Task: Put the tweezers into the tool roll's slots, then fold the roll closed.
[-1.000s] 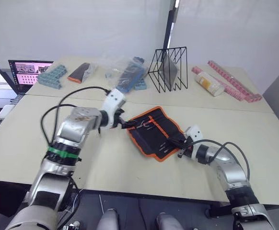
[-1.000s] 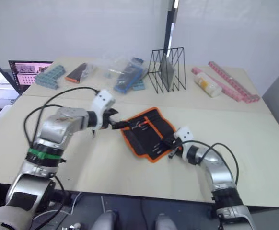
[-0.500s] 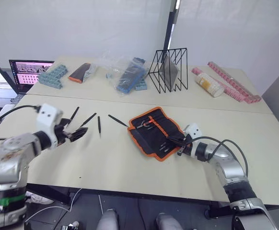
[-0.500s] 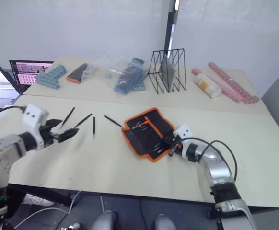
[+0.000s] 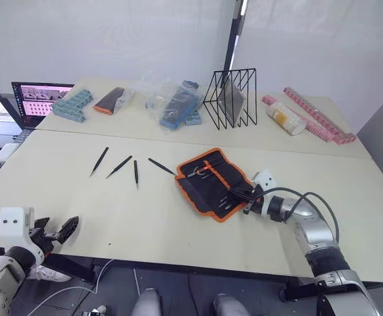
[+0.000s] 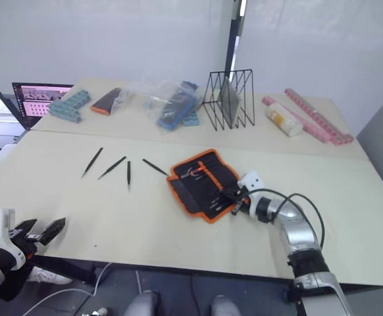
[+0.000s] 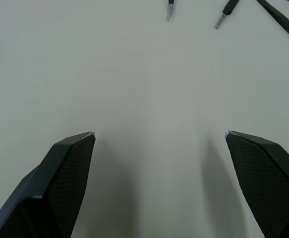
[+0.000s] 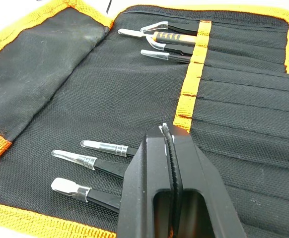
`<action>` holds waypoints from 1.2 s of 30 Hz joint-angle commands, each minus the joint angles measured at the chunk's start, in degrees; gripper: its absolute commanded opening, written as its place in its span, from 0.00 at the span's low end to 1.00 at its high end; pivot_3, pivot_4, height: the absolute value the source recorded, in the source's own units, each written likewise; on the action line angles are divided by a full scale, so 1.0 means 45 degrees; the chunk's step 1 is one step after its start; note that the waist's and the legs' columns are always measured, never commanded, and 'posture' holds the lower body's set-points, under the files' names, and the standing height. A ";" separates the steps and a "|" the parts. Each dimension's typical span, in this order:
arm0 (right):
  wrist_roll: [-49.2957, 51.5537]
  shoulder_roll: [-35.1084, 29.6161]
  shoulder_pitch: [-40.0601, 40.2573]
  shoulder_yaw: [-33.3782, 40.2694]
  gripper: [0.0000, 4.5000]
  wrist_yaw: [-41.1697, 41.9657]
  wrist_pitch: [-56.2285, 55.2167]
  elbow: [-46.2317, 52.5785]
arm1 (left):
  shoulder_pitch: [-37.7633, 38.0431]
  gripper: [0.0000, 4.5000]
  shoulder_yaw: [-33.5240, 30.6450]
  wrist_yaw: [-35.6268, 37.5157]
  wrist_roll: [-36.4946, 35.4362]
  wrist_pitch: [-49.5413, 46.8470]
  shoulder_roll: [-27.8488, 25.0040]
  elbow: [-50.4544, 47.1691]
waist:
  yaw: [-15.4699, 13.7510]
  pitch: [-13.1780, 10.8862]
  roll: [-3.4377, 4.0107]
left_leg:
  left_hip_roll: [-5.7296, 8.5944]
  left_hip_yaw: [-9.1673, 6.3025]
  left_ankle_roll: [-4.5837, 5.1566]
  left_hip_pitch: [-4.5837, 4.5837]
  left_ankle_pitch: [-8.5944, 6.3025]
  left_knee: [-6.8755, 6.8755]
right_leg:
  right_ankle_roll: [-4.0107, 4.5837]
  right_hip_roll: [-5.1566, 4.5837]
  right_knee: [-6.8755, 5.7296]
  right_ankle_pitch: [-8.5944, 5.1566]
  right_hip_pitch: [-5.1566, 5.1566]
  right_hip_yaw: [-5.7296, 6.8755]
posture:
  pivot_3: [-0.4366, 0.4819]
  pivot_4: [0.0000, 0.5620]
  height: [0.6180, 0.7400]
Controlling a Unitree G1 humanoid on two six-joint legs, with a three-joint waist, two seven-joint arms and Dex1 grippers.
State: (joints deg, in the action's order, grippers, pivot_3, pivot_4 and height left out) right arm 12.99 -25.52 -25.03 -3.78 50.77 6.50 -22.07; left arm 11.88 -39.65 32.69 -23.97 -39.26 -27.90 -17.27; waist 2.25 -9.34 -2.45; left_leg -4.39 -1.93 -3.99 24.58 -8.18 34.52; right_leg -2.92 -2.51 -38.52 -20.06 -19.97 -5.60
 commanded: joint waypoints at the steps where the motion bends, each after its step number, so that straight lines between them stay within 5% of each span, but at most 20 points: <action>1: -0.0466 -0.0192 0.0334 -0.0153 0.00 -0.0007 0.0315 -0.0698 | 0.0120 0.99 -0.0228 -0.0264 -0.0341 0.0419 -0.0064 -0.0617 | 0.0001 0.0002 -0.0004 | 0.0000 0.0000 0.0000 0.0000 0.0000 -0.0006 | 0.0001 0.0001 0.0001 0.0000 0.0002 -0.0001 | 0.48 0.27 0.95; 11: -0.0471 -0.0194 0.0320 -0.0117 0.00 0.0015 0.0329 -0.0742 | -0.0732 0.99 0.0393 -0.0623 -0.0254 0.0960 -0.0652 0.0259 | -0.0007 0.0004 -0.0005 | 0.0000 0.0004 0.0000 -0.0003 0.0001 -0.0025 | 0.0003 0.0000 0.0014 0.0000 0.0000 -0.0001 | 0.48 0.27 0.95; 23: -0.0448 -0.0043 0.1143 -0.0107 0.00 -0.0457 0.0499 0.0215 | -0.6945 0.99 0.3290 0.0078 0.1280 0.2387 -0.3323 0.7316 | -0.0102 0.0014 -0.0020 | 0.0003 0.0010 -0.0003 -0.0039 0.0003 -0.0108 | 0.0003 -0.0001 0.0093 0.0002 0.0003 0.0007 | 0.48 0.27 0.95; 36: -0.0482 0.0079 0.0760 -0.0113 0.00 -0.0776 0.0490 0.0219 | -1.2699 0.99 0.6277 0.0613 0.3400 0.4774 -0.3028 1.5219 | -0.0052 0.0016 -0.0024 | 0.0002 0.0018 -0.0016 -0.0034 0.0016 -0.0119 | 0.0001 0.0002 0.0069 0.0003 0.0002 0.0012 | 0.48 0.27 0.95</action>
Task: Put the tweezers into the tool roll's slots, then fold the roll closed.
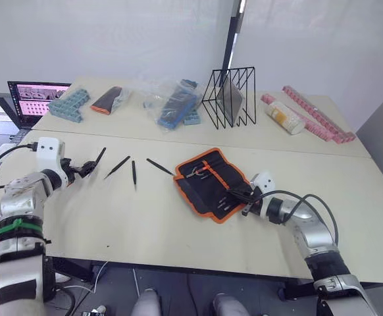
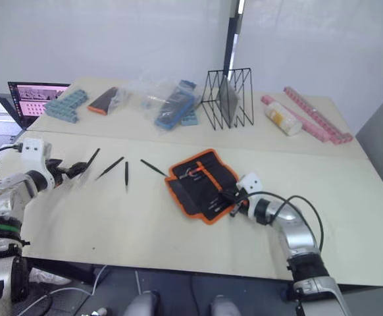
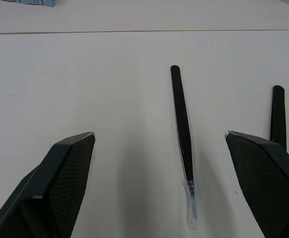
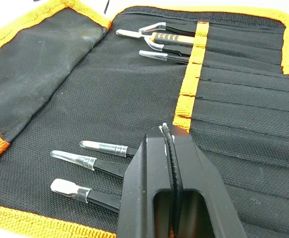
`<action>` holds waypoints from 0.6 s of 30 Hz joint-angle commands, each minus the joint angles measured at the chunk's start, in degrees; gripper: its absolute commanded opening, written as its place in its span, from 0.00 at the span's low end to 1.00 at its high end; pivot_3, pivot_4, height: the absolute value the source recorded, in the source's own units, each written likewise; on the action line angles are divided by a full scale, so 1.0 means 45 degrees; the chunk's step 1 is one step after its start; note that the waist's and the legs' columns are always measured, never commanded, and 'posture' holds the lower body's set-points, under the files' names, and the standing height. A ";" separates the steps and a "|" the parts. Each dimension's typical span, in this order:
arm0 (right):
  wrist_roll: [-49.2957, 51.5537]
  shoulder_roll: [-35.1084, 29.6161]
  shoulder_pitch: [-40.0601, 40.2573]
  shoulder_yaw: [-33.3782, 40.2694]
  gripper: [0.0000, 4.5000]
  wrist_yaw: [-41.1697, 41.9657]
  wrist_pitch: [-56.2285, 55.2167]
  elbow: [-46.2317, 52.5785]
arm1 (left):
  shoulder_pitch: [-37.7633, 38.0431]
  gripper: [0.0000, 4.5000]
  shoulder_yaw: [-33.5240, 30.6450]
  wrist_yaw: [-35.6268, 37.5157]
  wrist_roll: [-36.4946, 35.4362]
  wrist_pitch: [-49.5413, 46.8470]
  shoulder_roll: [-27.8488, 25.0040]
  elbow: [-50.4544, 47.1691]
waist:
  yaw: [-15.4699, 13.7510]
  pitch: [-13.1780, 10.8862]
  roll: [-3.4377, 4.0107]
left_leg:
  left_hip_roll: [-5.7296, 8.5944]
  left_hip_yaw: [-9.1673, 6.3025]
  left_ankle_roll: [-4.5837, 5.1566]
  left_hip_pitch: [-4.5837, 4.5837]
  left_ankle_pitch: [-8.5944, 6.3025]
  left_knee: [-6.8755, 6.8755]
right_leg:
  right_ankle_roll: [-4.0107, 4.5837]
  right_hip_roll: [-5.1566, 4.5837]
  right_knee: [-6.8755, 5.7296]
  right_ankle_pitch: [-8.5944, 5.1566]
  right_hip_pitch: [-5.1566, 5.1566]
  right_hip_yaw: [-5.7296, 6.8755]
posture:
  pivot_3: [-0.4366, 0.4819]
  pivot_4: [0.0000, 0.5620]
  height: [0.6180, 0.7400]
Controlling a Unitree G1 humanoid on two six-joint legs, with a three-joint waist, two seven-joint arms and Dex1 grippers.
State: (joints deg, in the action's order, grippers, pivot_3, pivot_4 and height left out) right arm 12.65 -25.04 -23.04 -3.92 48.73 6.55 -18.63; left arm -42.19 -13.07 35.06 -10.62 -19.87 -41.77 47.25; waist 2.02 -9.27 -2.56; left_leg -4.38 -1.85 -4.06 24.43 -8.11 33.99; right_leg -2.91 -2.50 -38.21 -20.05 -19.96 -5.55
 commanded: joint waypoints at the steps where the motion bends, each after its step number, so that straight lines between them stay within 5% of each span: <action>1: -0.0401 -0.0027 0.0335 -0.0067 0.00 -0.0349 0.0491 -0.0503 | -0.0896 0.99 0.0546 0.0071 0.0615 0.0542 0.0112 0.1304 | -0.0001 0.0000 0.0000 | 0.0001 0.0000 -0.0004 0.0003 0.0003 0.0000 | 0.0000 0.0000 0.0001 0.0000 0.0000 0.0000 | 0.48 0.27 0.95; 6: -0.0374 -0.0042 0.0582 -0.0043 0.00 -0.0443 0.0591 -0.0185 | -0.1571 0.99 0.1016 0.0219 0.1107 0.1134 0.0520 0.2793 | -0.0002 0.0000 0.0002 | 0.0001 0.0000 -0.0007 0.0002 0.0005 -0.0001 | -0.0001 0.0001 -0.0008 0.0000 -0.0003 0.0001 | 0.48 0.27 0.95; 18: -0.0430 -0.0002 0.0709 -0.0102 0.00 -0.0543 0.0682 -0.0016 | -0.2464 0.15 0.0658 -0.0150 0.1166 0.1407 0.0975 0.4368 | -0.0232 0.0006 0.0010 | 0.0005 0.0002 -0.0011 -0.0002 0.0007 0.0001 | -0.0003 -0.0001 -0.0007 0.0000 0.0005 0.0001 | 0.48 0.27 0.95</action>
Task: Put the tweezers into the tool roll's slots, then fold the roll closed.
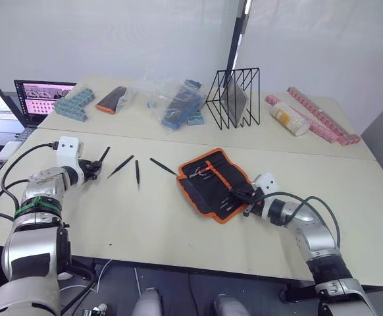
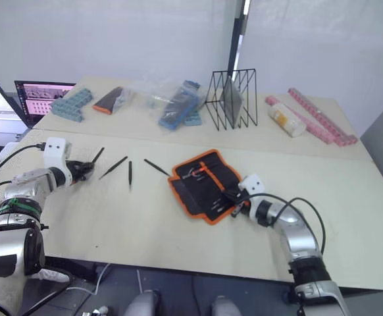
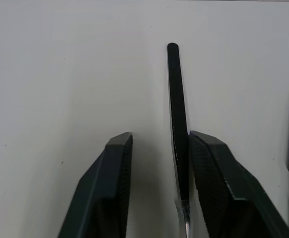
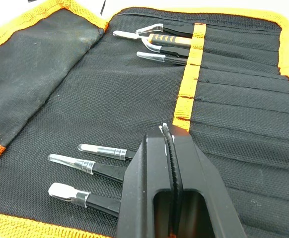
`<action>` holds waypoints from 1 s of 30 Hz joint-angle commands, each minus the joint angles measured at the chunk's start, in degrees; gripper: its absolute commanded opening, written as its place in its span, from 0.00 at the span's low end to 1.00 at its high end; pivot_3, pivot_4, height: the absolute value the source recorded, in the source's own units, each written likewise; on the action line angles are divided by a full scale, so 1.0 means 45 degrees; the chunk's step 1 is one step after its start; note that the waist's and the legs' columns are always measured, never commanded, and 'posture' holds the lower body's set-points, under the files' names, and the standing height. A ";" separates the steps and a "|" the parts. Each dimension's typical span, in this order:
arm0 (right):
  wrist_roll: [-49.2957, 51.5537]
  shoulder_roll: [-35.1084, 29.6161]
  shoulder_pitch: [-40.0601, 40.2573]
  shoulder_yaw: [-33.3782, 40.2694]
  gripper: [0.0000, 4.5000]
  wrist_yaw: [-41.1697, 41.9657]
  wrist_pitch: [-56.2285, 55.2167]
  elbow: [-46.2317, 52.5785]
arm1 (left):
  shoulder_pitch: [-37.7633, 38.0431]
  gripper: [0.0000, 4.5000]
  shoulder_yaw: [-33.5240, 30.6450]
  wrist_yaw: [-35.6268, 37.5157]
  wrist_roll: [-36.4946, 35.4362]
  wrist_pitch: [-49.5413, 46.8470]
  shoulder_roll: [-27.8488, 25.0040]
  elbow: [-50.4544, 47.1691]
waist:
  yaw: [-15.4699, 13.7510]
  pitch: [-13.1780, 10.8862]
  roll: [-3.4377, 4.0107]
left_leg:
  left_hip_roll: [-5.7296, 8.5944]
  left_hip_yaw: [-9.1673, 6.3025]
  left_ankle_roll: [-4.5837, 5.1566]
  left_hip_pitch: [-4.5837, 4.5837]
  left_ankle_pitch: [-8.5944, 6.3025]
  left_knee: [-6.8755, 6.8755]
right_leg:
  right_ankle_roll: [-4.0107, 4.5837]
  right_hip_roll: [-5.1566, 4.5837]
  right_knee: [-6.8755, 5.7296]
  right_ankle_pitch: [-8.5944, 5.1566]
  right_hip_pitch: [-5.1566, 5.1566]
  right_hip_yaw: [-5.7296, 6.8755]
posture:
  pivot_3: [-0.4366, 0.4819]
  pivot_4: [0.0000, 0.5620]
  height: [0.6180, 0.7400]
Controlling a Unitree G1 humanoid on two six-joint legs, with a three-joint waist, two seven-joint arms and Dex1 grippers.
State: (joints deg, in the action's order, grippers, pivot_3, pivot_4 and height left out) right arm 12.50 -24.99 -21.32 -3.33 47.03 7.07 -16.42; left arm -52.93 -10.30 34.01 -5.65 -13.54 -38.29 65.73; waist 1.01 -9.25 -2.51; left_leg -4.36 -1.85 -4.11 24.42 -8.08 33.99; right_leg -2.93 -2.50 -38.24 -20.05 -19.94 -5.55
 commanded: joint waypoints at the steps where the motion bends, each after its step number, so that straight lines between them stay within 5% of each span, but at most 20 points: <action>1: -0.0412 -0.0015 0.0318 -0.0243 0.00 -0.0162 0.0551 -0.0519 | -0.0086 0.07 -0.0035 -0.0076 0.0034 0.0123 0.0182 0.0273 | -0.0014 0.0000 0.0000 | 0.0000 0.0000 0.0000 0.0000 0.0000 0.0000 | 0.0000 0.0000 0.0000 0.0000 0.0000 -0.0001 | 0.48 0.27 0.95; 2: -0.0421 -0.0016 0.0313 -0.0243 0.00 -0.0169 0.0546 -0.0526 | -0.0070 0.00 -0.0129 -0.0228 -0.0005 0.0212 0.0131 0.0261 | -0.0020 0.0000 0.0000 | 0.0000 0.0001 0.0000 0.0000 0.0000 0.0000 | 0.0000 0.0000 0.0000 0.0000 0.0000 0.0000 | 0.48 0.27 0.95; 11: -0.0389 -0.0035 0.0271 -0.0239 0.00 -0.0260 0.0542 -0.0551 | 0.0451 0.00 -0.0376 0.0121 -0.0251 0.0359 -0.0399 -0.1428 | 0.0001 0.0000 0.0000 | -0.0003 0.0000 -0.0001 0.0003 0.0001 -0.0002 | 0.0001 0.0002 -0.0008 0.0001 -0.0007 0.0001 | 0.48 0.27 0.95; 23: 0.0118 -0.0285 0.0095 0.0363 0.00 -0.0364 0.1249 0.0668 | 0.2692 0.00 0.0538 0.2989 -0.3241 -0.5421 0.0081 -1.2522 | -0.0046 -0.0007 0.0009 | -0.0002 -0.0006 -0.0011 0.0050 0.0007 0.0001 | 0.0004 0.0001 -0.0036 0.0002 -0.0030 -0.0002 | 0.48 0.27 0.95; 30: 0.0670 -0.0093 0.0324 0.1078 0.00 -0.0689 0.1468 0.1127 | 0.1883 0.00 0.2322 0.3092 -0.3900 -0.8489 0.0422 -1.4579 | -0.0059 -0.0037 0.0054 | 0.0009 -0.0014 -0.0009 0.0069 0.0006 0.0008 | 0.0002 0.0000 -0.0037 0.0001 -0.0045 -0.0007 | 0.48 0.27 0.95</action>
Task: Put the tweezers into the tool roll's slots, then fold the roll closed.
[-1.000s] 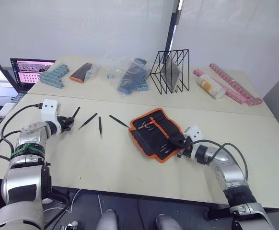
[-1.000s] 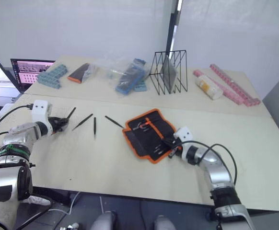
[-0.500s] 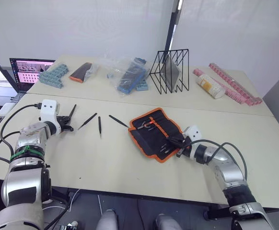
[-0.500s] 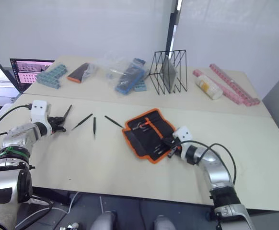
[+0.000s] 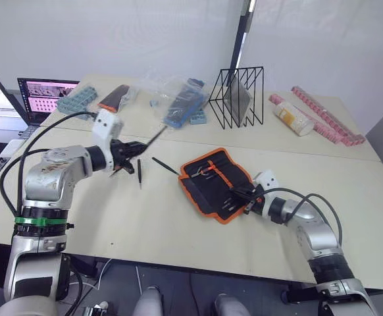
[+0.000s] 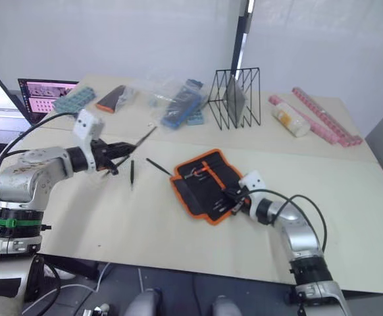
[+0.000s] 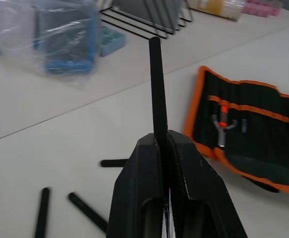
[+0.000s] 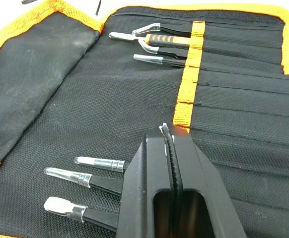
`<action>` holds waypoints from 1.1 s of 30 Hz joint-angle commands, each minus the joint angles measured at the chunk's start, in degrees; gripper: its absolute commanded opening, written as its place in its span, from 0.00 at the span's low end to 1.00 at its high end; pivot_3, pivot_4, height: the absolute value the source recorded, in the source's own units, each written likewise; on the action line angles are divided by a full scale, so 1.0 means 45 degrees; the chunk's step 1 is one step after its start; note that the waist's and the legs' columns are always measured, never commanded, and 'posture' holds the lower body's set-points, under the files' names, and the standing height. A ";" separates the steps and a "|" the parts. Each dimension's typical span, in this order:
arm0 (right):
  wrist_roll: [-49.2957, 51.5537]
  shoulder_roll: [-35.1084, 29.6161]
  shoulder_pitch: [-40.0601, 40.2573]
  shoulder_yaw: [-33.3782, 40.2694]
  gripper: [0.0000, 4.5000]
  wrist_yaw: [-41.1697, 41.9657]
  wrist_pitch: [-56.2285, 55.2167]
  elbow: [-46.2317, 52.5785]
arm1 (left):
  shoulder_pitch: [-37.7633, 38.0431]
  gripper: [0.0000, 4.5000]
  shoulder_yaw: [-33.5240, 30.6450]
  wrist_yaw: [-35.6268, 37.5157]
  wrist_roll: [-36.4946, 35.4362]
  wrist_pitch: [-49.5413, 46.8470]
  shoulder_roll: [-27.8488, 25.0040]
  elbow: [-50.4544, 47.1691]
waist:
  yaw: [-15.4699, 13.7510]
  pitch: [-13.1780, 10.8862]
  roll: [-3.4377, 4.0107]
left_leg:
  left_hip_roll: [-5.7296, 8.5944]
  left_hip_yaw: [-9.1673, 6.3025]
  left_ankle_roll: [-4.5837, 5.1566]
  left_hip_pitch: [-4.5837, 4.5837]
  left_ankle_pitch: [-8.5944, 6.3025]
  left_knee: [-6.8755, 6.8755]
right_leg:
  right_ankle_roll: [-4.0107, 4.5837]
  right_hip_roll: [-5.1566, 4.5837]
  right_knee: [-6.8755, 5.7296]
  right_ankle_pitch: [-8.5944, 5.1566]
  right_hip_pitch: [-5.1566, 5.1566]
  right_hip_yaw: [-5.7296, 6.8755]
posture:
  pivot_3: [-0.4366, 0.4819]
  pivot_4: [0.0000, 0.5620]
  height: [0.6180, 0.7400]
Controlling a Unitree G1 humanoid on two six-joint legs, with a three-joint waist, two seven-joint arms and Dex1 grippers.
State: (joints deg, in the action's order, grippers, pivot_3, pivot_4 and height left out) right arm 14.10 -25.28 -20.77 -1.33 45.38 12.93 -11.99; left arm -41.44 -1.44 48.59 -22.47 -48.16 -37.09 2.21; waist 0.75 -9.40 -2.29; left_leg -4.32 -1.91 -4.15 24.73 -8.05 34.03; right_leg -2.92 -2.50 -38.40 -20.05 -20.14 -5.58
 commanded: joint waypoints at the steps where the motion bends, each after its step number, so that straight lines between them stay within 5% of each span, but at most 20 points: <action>1: 0.0362 -0.0030 0.0237 0.0704 0.00 -0.0360 0.0182 0.0191 | -0.0949 0.00 0.0520 -0.0452 -0.0174 -0.1197 0.0451 -0.0475 | -0.0022 -0.0012 0.0010 | 0.0001 -0.0002 0.0000 0.0003 0.0001 0.0002 | 0.0000 0.0001 0.0000 0.0000 0.0000 0.0000 | 0.48 0.27 0.95; 9: 0.0357 0.0074 0.0737 0.0824 0.00 -0.0670 0.0152 0.0592 | -0.1712 0.00 0.2310 -0.1306 -0.0103 -0.3072 0.1812 -0.1761 | -0.0007 -0.0034 0.0046 | 0.0011 -0.0025 0.0011 0.0042 -0.0005 0.0032 | -0.0001 0.0003 0.0005 0.0000 -0.0009 0.0001 | 0.48 0.27 0.95; 33: 0.0573 -0.0418 0.1642 0.1071 0.00 -0.0390 -0.0043 0.1040 | -0.2286 0.00 0.5262 -0.1142 0.1417 -0.2622 0.3282 0.0927 | -0.0001 -0.0059 0.0097 | 0.0025 -0.0038 0.0012 0.0056 -0.0004 0.0042 | -0.0002 0.0000 0.0005 0.0000 -0.0014 0.0000 | 0.48 0.27 0.95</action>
State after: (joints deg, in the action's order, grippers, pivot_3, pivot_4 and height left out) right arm 17.02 -26.61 -14.44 3.08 43.60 12.79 -6.99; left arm -50.15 22.42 43.88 -17.22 -61.35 -22.60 6.69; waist 0.74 -9.66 -1.85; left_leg -4.21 -2.08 -4.10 24.98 -8.07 34.22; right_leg -2.93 -2.50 -38.38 -20.05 -20.20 -5.58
